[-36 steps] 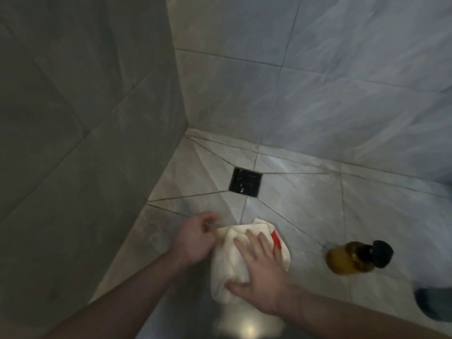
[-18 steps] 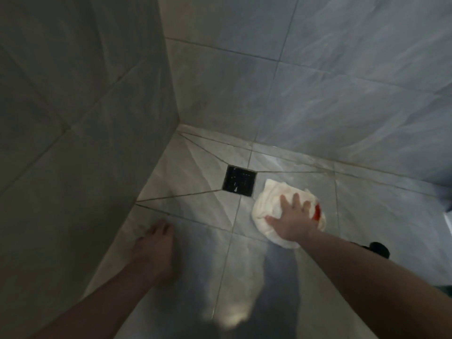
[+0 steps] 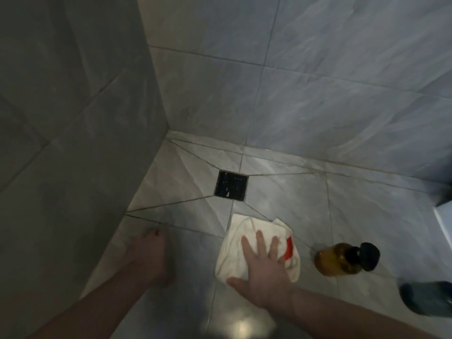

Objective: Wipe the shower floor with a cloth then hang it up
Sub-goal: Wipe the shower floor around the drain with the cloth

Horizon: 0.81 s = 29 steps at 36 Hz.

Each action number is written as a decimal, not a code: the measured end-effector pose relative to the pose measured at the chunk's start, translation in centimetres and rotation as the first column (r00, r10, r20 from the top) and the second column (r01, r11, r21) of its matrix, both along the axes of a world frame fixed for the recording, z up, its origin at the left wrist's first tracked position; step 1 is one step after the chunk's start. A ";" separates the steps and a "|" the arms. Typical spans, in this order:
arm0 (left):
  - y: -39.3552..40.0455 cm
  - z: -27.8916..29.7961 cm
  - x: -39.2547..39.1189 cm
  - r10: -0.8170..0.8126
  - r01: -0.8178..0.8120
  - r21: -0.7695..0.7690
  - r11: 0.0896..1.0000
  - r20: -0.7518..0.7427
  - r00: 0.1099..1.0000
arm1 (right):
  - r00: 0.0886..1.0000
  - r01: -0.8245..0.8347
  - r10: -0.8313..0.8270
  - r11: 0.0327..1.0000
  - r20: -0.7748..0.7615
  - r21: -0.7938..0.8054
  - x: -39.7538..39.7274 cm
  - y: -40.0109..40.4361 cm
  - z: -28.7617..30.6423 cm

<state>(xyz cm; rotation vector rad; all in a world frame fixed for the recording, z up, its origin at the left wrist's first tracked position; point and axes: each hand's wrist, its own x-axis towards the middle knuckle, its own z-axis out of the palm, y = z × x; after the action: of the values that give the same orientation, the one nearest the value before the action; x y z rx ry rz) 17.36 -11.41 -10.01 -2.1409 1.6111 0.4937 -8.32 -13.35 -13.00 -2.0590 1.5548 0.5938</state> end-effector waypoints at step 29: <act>0.8 -3.1 0.8 0.058 -0.067 -0.069 0.995 -0.127 0.990 | 0.782 0.548 -0.562 0.826 -0.269 -0.132 -11.9 -24.7 -8.0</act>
<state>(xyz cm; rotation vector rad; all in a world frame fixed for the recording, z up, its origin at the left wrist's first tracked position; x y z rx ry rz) 18.16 -10.64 -13.12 -2.2606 1.6561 0.6089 -20.26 -38.05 -20.96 -1.4526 2.2480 0.6544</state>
